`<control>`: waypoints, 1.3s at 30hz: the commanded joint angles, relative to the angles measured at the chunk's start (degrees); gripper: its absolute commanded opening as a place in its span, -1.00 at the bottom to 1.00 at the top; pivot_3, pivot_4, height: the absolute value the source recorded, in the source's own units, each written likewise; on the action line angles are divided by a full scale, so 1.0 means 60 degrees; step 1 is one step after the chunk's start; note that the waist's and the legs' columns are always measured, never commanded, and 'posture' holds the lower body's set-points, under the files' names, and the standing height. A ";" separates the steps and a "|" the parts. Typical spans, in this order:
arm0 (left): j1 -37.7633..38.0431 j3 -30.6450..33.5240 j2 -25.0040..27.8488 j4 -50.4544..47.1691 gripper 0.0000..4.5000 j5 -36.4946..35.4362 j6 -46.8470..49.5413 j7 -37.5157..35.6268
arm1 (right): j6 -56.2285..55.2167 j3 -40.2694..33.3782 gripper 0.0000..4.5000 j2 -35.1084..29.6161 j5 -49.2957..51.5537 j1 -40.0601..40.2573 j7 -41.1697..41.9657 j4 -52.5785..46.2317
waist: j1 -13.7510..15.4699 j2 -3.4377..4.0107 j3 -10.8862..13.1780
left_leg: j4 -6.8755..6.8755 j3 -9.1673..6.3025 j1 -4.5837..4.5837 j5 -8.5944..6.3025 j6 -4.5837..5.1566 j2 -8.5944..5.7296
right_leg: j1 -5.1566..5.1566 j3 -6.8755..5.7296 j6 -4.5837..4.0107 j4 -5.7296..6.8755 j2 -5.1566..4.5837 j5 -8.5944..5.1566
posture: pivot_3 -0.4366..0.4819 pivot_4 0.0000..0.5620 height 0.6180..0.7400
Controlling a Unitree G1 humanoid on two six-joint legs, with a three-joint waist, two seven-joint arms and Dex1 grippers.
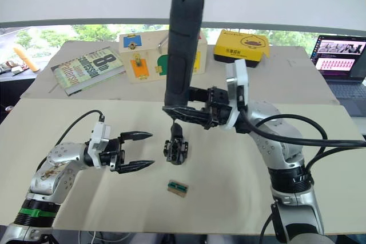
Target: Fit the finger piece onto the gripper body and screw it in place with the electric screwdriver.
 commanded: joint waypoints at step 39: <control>0.0071 -0.0393 -0.0219 -0.0009 1.00 0.0482 -0.0415 0.0241 | -0.0068 0.0330 -0.15 0.0134 -0.0596 0.0233 0.0173 -0.0446 | -0.0037 0.0000 0.0000 | 0.0000 -0.0003 0.0001 0.0000 -0.0002 0.0002 | -0.0001 0.0001 0.0000 0.0000 -0.0001 0.0000 | -0.05 -0.47 1.00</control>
